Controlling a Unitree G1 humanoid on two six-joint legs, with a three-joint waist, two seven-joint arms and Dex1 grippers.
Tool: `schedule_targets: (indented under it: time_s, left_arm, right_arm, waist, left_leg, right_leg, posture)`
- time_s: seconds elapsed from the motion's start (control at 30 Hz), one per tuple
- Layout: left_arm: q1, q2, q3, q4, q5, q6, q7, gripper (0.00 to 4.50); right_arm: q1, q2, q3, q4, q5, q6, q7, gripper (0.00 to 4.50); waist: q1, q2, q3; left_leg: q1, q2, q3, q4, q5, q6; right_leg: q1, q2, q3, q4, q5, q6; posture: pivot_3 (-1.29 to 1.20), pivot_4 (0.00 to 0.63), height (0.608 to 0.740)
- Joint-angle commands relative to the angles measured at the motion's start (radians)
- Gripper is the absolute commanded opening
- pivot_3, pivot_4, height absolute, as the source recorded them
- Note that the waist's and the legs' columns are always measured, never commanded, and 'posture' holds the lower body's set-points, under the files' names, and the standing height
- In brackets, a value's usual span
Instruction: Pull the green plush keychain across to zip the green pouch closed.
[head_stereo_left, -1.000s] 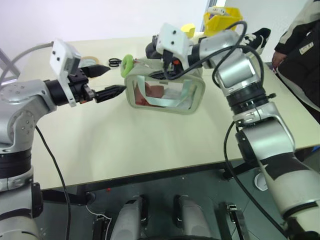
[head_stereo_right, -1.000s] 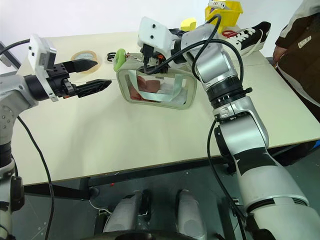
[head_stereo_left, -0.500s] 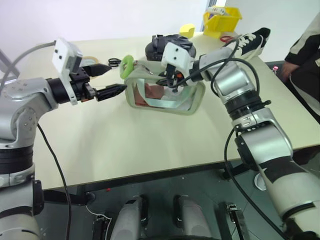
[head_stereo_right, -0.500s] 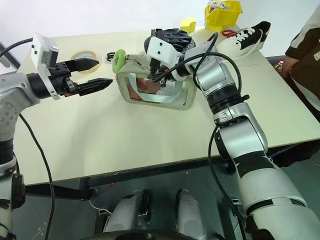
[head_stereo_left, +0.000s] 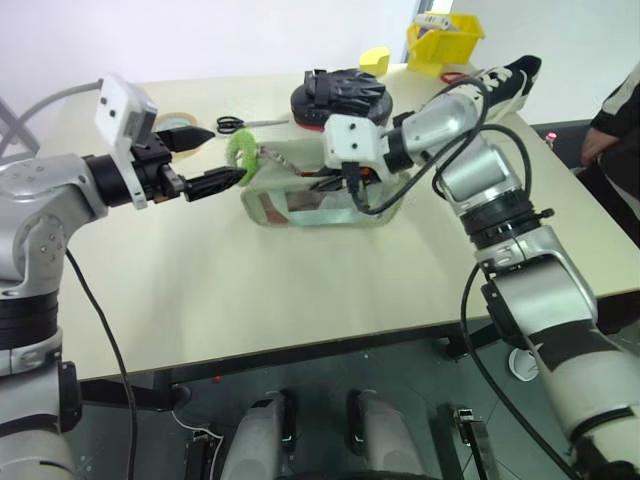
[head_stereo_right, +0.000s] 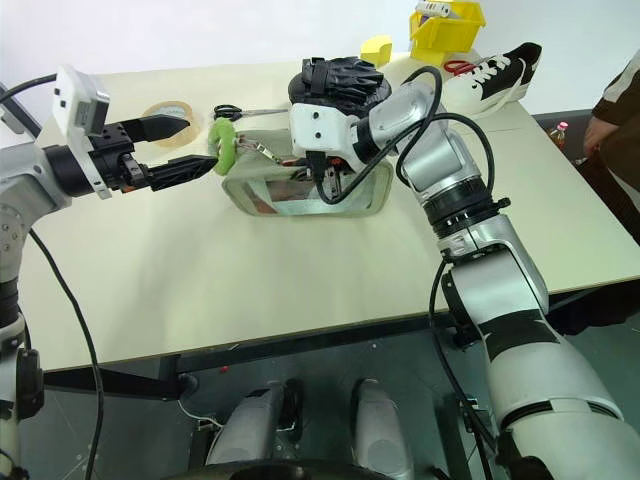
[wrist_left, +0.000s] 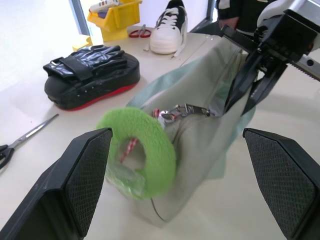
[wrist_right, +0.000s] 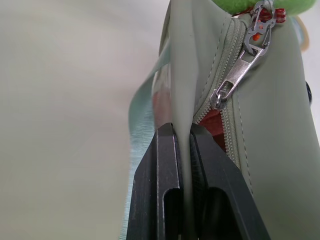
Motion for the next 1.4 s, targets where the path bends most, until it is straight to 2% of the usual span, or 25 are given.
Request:
schedule_targets:
  time_s: [0.03, 0.27, 0.43, 0.53, 0.7, 0.83, 0.97, 1.1, 1.23, 1.33, 1.4]
  left_arm:
    - [-0.007, 0.003, 0.027, -0.040, -0.014, -0.006, 0.007, 4.50]
    - [-0.017, 0.007, 0.025, -0.030, -0.011, -0.008, -0.001, 4.50]
    - [-0.005, 0.005, 0.023, -0.039, -0.009, -0.007, 0.003, 4.50]
    - [-0.001, 0.012, 0.027, -0.035, -0.007, -0.008, -0.001, 4.50]
    - [0.029, 0.074, 0.046, 0.011, 0.027, -0.025, -0.030, 4.50]
    - [0.107, 0.113, 0.055, 0.023, 0.041, -0.040, -0.056, 4.50]
    - [0.157, 0.102, 0.055, 0.020, 0.046, -0.058, -0.056, 4.50]
    - [0.134, 0.088, 0.033, 0.048, 0.063, -0.078, -0.058, 4.50]
    - [0.064, 0.077, -0.006, 0.105, 0.088, -0.106, -0.075, 4.50]
    - [0.020, 0.057, -0.039, 0.129, 0.099, -0.116, -0.092, 4.50]
    - [-0.003, 0.042, -0.054, 0.142, 0.106, -0.121, -0.101, 4.50]
  right_arm:
    - [0.002, -0.005, -0.018, -0.074, 0.032, 0.013, 0.014, 0.03]
    - [-0.036, 0.010, -0.034, -0.026, 0.033, 0.055, -0.028, 0.03]
    - [-0.008, 0.004, -0.033, -0.020, 0.038, 0.045, -0.037, 0.03]
    - [-0.014, 0.000, -0.032, 0.013, 0.027, 0.018, -0.057, 1.09]
    - [-0.031, -0.023, -0.056, -0.022, 0.043, 0.035, -0.067, 3.58]
    - [-0.010, -0.083, -0.098, -0.145, 0.078, 0.128, -0.062, 3.58]
    - [0.062, -0.167, -0.133, -0.302, 0.109, 0.244, -0.053, 3.58]
    - [0.144, -0.238, -0.146, -0.408, 0.125, 0.321, -0.051, 3.58]
    - [0.197, -0.272, -0.139, -0.431, 0.119, 0.337, -0.065, 3.58]
    - [0.207, -0.272, -0.138, -0.416, 0.118, 0.339, -0.083, 2.69]
    - [0.208, -0.267, -0.138, -0.401, 0.114, 0.332, -0.101, 1.61]
  waist:
    - [0.001, 0.000, 0.000]
    - [0.001, 0.000, 0.000]
    - [0.001, 0.000, 0.000]
    - [0.001, 0.000, 0.000]
    - [-0.001, 0.000, 0.000]
    - [0.001, 0.001, 0.000]
    - [0.008, 0.000, 0.000]
    - [0.022, 0.000, 0.000]
    - [0.028, 0.000, 0.000]
    - [0.027, 0.000, 0.000]
    - [0.027, 0.000, 0.000]
  left_leg:
    - [0.000, 0.000, 0.000, 0.000, 0.000, 0.000]
    - [0.000, 0.000, 0.000, 0.000, -0.001, -0.002]
    - [0.000, 0.000, 0.000, 0.000, -0.001, -0.002]
    - [0.000, 0.000, 0.000, 0.000, -0.001, -0.002]
    - [0.000, 0.000, 0.000, 0.000, -0.001, -0.002]
    - [0.000, 0.000, 0.000, -0.001, -0.001, -0.002]
    - [0.000, 0.000, 0.000, -0.001, -0.001, -0.003]
    - [0.000, 0.000, 0.000, -0.001, -0.002, -0.003]
    - [-0.001, 0.000, 0.000, -0.001, -0.002, -0.003]
    - [-0.001, 0.000, 0.001, -0.001, -0.002, -0.003]
    - [-0.001, 0.000, 0.001, -0.001, -0.002, -0.003]
  right_leg:
    - [0.000, 0.000, 0.000, 0.000, 0.000, 0.000]
    - [0.000, 0.000, 0.000, 0.000, 0.000, 0.000]
    - [0.000, 0.000, 0.000, 0.000, 0.000, 0.000]
    - [0.000, 0.000, 0.000, 0.000, 0.000, 0.000]
    - [0.000, 0.000, 0.000, 0.000, 0.000, 0.000]
    - [-0.001, -0.001, 0.000, 0.000, 0.000, 0.000]
    - [-0.001, -0.004, -0.001, -0.001, -0.002, -0.004]
    - [0.000, -0.006, -0.002, -0.002, -0.002, -0.005]
    - [-0.001, -0.006, -0.002, -0.002, -0.003, -0.005]
    - [-0.001, -0.007, -0.002, -0.002, -0.002, -0.005]
    - [-0.002, -0.007, -0.002, -0.002, -0.002, -0.005]
  posture:
    - [0.00, 0.150, 0.740]
    - [0.00, 0.150, 0.740]
    - [0.00, 0.150, 0.740]
    - [0.00, 0.150, 0.740]
    - [0.00, 0.150, 0.740]
    - [0.00, 0.150, 0.740]
    - [0.00, 0.150, 0.740]
    - [0.00, 0.150, 0.740]
    - [0.00, 0.150, 0.740]
    - [0.00, 0.150, 0.740]
    - [0.00, 0.150, 0.740]
